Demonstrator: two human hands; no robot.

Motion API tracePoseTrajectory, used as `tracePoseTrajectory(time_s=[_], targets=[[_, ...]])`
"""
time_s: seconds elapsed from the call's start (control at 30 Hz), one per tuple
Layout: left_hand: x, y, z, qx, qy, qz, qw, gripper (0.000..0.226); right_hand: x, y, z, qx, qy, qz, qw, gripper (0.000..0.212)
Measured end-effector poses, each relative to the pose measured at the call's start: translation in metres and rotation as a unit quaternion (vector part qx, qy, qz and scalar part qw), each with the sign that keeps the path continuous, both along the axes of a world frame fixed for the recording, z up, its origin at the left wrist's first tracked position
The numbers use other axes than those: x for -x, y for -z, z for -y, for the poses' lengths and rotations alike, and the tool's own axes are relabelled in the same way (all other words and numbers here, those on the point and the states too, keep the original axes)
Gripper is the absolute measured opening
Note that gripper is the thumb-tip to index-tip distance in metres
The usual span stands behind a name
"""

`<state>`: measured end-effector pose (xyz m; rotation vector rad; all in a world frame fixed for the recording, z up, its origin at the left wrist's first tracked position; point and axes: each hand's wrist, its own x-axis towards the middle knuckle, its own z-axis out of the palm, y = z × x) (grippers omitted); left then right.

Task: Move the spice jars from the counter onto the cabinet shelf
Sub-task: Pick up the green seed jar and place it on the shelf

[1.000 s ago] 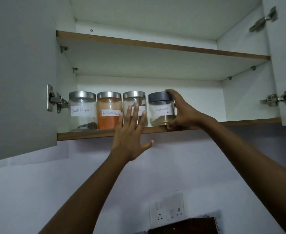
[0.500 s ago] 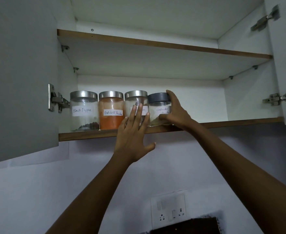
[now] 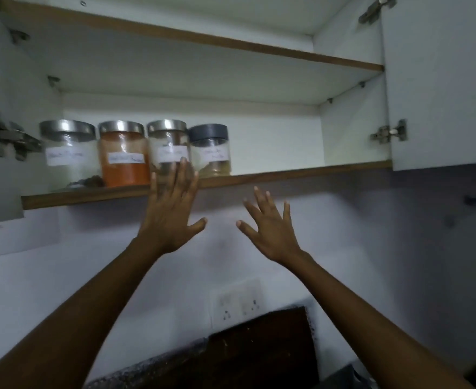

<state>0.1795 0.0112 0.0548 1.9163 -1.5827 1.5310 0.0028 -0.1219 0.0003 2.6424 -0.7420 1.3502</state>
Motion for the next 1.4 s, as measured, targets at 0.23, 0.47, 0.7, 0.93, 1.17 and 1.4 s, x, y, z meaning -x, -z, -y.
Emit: tracePoseTrajectory(time_s=[0.23, 0.47, 0.7, 0.93, 1.17, 1.4], targets=[[0.101, 0.141, 0.040, -0.105, 0.244, -0.089, 0.960, 0.051, 0.144, 0.152, 0.033, -0.180, 0.102, -0.007, 0.978, 0.043], [0.222, 0.247, 0.090, -0.268, 0.346, -0.122, 0.891, 0.035, 0.306, 0.312, 0.036, -0.336, 0.320, -0.039, 0.885, 0.036], [0.312, 0.307, 0.110, -0.361, 0.427, -0.171, 0.811, 0.019, 0.391, 0.390, 0.017, -0.379, 0.430, -0.071, 0.816, 0.038], [0.364, 0.348, 0.119, -0.436, 0.442, -0.177, 0.764, 0.028, 0.405, 0.416, 0.007, -0.442, 0.415, -0.016, 0.795, 0.058], [0.387, 0.375, 0.118, -0.511, 0.409, -0.159, 0.739, 0.042, 0.413, 0.423, 0.000, -0.431, 0.375, 0.027, 0.820, 0.067], [0.375, 0.383, 0.102, -0.530, 0.391, -0.144, 0.739, 0.093, 0.392, 0.401, -0.020, -0.413, 0.290, 0.099, 0.858, 0.059]])
